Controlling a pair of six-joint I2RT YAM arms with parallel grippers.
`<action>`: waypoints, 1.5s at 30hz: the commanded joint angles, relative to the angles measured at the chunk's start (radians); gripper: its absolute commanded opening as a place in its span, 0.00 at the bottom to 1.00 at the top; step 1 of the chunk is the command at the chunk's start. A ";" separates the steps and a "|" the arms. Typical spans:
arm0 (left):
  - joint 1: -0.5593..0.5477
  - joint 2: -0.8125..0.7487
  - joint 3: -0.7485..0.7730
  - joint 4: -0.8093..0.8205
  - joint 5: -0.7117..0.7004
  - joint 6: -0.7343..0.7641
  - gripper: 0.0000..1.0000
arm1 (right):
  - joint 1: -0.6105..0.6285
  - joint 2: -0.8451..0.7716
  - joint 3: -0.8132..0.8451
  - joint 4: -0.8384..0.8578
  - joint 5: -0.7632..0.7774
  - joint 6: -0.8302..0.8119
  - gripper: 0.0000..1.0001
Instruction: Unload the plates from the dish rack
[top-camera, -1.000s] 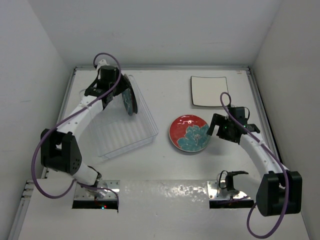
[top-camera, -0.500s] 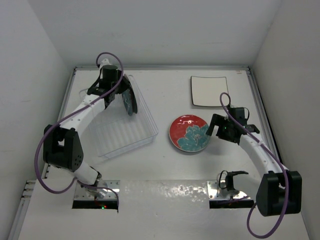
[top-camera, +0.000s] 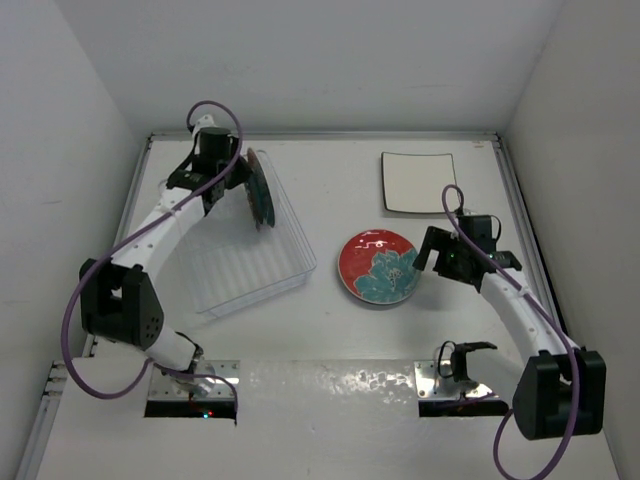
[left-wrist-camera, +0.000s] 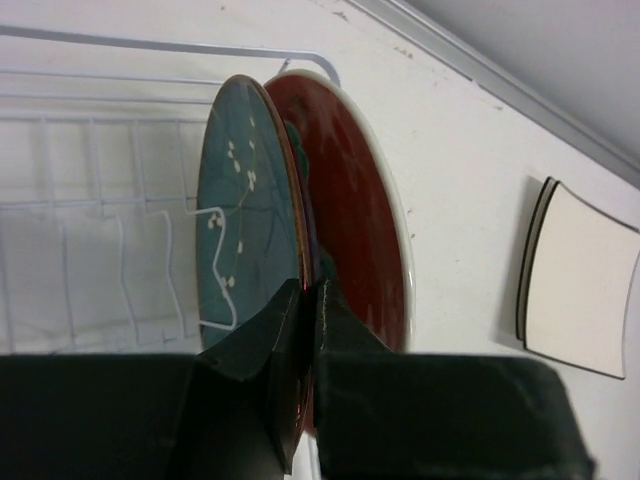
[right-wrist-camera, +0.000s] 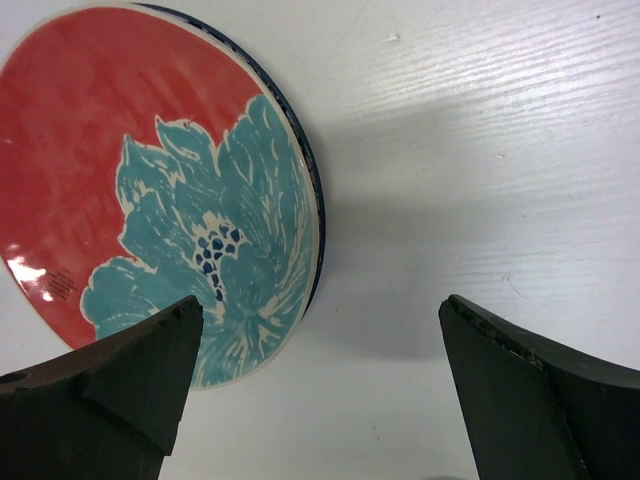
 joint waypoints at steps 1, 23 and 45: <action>0.011 -0.121 0.105 0.043 -0.057 0.097 0.00 | 0.004 -0.039 0.031 0.001 0.030 -0.006 0.99; -0.397 -0.150 0.446 -0.060 -0.464 0.772 0.00 | -0.005 -0.049 0.340 -0.091 -0.312 0.032 0.99; -1.296 -0.066 -0.135 0.660 -0.953 1.672 0.00 | -0.196 -0.113 0.428 0.049 -0.786 0.378 0.99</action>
